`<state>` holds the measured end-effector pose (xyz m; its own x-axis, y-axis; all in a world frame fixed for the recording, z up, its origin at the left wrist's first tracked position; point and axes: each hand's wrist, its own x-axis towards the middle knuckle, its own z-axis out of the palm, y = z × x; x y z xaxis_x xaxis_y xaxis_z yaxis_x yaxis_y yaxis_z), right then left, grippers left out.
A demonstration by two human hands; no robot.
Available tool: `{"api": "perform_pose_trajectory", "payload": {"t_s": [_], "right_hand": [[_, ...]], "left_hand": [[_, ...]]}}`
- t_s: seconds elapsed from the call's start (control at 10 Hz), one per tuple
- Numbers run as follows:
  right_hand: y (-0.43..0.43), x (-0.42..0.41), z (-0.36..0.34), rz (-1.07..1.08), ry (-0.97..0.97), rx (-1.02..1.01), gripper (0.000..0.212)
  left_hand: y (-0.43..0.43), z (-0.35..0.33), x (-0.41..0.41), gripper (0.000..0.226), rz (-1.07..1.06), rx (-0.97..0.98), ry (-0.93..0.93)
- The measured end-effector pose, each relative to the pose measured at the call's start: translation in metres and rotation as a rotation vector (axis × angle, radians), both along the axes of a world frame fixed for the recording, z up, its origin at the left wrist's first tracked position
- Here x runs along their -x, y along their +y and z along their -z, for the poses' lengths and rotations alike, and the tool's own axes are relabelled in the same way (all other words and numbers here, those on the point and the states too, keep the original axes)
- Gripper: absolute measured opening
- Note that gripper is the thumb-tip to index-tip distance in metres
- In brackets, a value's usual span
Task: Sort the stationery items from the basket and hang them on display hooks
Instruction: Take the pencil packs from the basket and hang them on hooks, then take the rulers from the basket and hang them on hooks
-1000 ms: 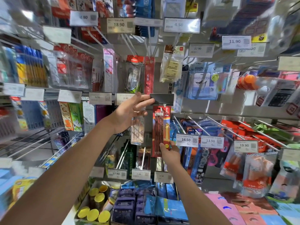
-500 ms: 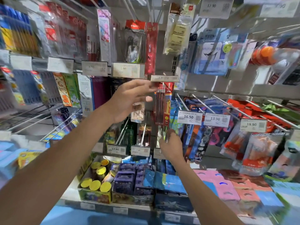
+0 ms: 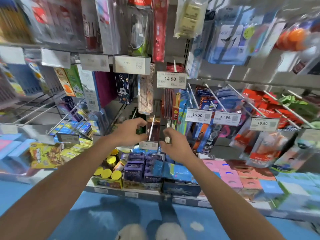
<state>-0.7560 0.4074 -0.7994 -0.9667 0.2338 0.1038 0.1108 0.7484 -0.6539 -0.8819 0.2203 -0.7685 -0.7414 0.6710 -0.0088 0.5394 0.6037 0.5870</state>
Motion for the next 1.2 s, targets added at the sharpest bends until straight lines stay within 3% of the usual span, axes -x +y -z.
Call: {"api": "perform_pose_trajectory", "payload": {"t_s": [0.1,0.2,0.3,0.5,0.6,0.7,0.8,0.9,1.2], "right_hand": [[-0.016,-0.013,-0.04,-0.085,-0.193,-0.044,0.05],[-0.037,-0.034,-0.086,-0.201,-0.364,-0.044,0.044],[-0.06,-0.065,-0.137,-0.326,-0.395,-0.099,0.034],[-0.113,-0.116,-0.22,-0.576,-0.52,-0.206,0.005],[-0.147,-0.136,-0.251,-0.757,-0.541,-0.358,0.019],[-0.191,-0.162,-0.278,-0.859,-0.616,-0.394,0.034],[-0.236,-0.202,-0.31,-0.949,-0.636,-0.301,0.044],[-0.29,-0.247,-0.332,-1.12,-0.553,-0.265,0.04],[-0.487,-0.447,-0.362,-1.756,-0.444,-0.431,0.03]], "left_hand": [[-0.018,-0.018,-0.024,0.054,-0.017,0.09,-0.094],[-0.043,-0.045,-0.07,0.041,-0.002,0.182,-0.152],[-0.076,-0.084,-0.126,0.025,-0.034,0.171,-0.223],[-0.15,-0.174,-0.233,0.042,-0.125,0.29,-0.382],[-0.187,-0.203,-0.292,0.051,-0.336,0.333,-0.447],[-0.221,-0.231,-0.353,0.043,-0.534,0.265,-0.526],[-0.252,-0.256,-0.434,0.039,-0.748,0.189,-0.554],[-0.286,-0.274,-0.518,0.048,-0.978,0.114,-0.587],[-0.368,-0.304,-0.809,0.048,-1.64,-0.044,-0.568]]}}
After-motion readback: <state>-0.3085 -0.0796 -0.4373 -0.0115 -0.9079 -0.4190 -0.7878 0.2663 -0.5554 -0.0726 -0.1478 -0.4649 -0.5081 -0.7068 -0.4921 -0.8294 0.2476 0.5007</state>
